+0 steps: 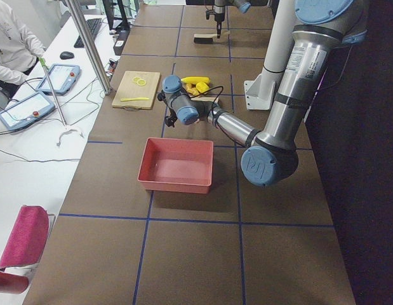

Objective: Sweep and dump trash into bin
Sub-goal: 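Grasp the beige dustpan handle with the left gripper while the right grasps the brush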

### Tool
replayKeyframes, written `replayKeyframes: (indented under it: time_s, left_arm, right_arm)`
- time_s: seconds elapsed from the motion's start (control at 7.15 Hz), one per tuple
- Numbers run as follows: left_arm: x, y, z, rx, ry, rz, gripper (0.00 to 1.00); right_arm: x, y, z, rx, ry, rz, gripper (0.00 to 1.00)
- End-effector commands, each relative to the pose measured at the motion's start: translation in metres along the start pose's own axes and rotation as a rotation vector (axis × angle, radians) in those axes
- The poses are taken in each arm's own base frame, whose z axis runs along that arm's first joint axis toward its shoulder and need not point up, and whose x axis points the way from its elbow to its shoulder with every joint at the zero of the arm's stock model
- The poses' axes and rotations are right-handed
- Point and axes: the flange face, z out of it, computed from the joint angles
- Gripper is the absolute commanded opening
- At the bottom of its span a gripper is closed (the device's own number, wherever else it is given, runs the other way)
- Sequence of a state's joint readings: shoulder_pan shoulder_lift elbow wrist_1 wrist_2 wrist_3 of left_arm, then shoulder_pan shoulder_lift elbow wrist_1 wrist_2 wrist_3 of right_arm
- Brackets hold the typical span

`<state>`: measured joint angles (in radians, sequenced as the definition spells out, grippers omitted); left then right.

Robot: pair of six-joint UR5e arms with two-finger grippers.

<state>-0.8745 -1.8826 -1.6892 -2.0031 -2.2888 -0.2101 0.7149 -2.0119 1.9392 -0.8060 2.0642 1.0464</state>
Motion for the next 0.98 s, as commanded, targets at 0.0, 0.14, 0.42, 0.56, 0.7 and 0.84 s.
replayKeyframes:
  time_s: [0.0,0.14,0.42,0.56,0.7,0.84]
  left_arm:
    - [0.023,-0.014,0.009,0.017,-0.026,0.023,1.00]
    - [0.027,-0.016,0.006,0.027,-0.028,0.041,1.00]
    - [0.067,-0.015,0.018,0.032,0.022,0.238,0.99]
    - [0.070,-0.015,0.019,0.030,0.024,0.353,0.99]
    - [0.078,-0.013,0.027,0.020,0.038,0.420,0.99]
    - [0.092,-0.011,0.039,0.011,0.054,0.498,0.99]
  right_arm:
    - [-0.032,-0.005,-0.021,0.040,-0.069,-0.044,0.00]
    - [-0.066,-0.012,-0.025,0.047,-0.112,-0.081,0.00]
    - [-0.133,-0.032,-0.017,0.042,-0.146,-0.129,0.00]
    - [-0.155,-0.037,-0.018,0.042,-0.163,-0.143,0.00]
    - [-0.178,-0.046,-0.022,0.049,-0.169,-0.148,0.00]
    - [-0.208,-0.049,-0.028,0.043,-0.148,-0.149,0.00]
